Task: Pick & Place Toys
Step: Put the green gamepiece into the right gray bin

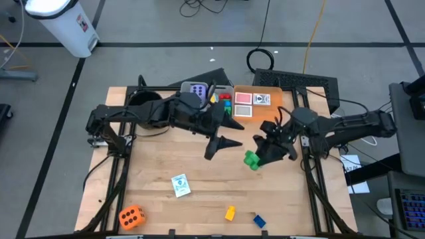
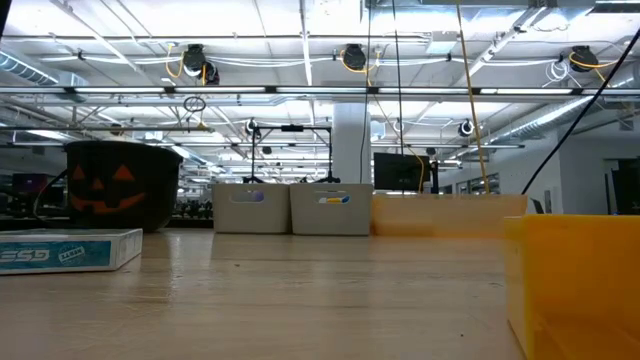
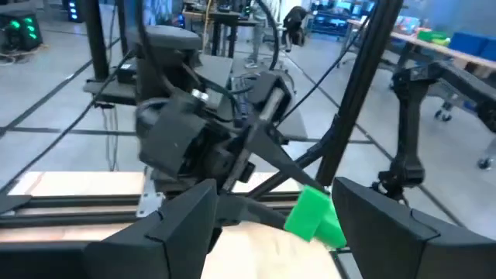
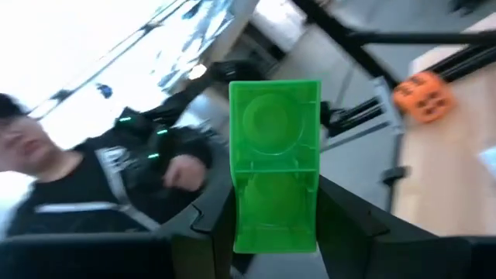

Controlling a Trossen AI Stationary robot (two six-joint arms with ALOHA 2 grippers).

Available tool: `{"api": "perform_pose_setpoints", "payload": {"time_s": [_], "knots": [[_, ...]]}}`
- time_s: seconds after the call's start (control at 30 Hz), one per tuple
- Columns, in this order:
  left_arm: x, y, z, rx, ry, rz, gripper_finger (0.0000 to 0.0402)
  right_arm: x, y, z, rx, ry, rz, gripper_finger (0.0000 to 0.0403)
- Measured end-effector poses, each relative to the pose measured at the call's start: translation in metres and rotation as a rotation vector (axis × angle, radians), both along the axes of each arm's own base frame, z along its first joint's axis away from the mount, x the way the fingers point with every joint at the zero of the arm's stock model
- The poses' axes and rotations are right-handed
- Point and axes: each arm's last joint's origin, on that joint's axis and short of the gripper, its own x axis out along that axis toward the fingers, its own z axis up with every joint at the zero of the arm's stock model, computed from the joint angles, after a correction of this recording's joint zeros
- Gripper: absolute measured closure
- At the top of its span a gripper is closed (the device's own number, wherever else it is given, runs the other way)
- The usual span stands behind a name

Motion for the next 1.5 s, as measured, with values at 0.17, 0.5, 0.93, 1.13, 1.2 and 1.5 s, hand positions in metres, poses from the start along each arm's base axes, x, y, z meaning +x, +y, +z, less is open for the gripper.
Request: {"api": "perform_pose_setpoints", "payload": {"time_s": [0.17, 0.5, 0.93, 1.13, 1.2, 1.5], "knots": [[0.002, -0.004, 0.0, -0.033, -0.014, -0.059, 0.0135, 0.007, -0.007, 0.002, 0.063, -0.001, 0.059, 0.0274], [0.018, -0.007, -0.013, -0.047, -0.008, -0.096, 0.0135, 0.031, -0.019, -0.002, 0.155, -0.009, 0.206, 0.0273], [0.018, -0.008, -0.015, -0.065, 0.019, -0.132, 0.0135, 0.039, -0.041, -0.007, 0.169, -0.004, 0.178, 0.0274], [0.018, -0.003, -0.018, -0.047, 0.039, -0.113, 0.0135, 0.038, -0.043, -0.006, 0.166, -0.022, 0.176, 0.0283], [0.018, -0.002, -0.018, -0.044, 0.047, -0.11, 0.0135, 0.038, -0.043, -0.006, 0.166, -0.021, 0.176, 0.0285], [0.03, -0.002, -0.033, -0.048, 0.091, -0.143, 0.0135, 0.038, -0.043, -0.006, 0.16, -0.035, 0.163, 0.0283]]}}
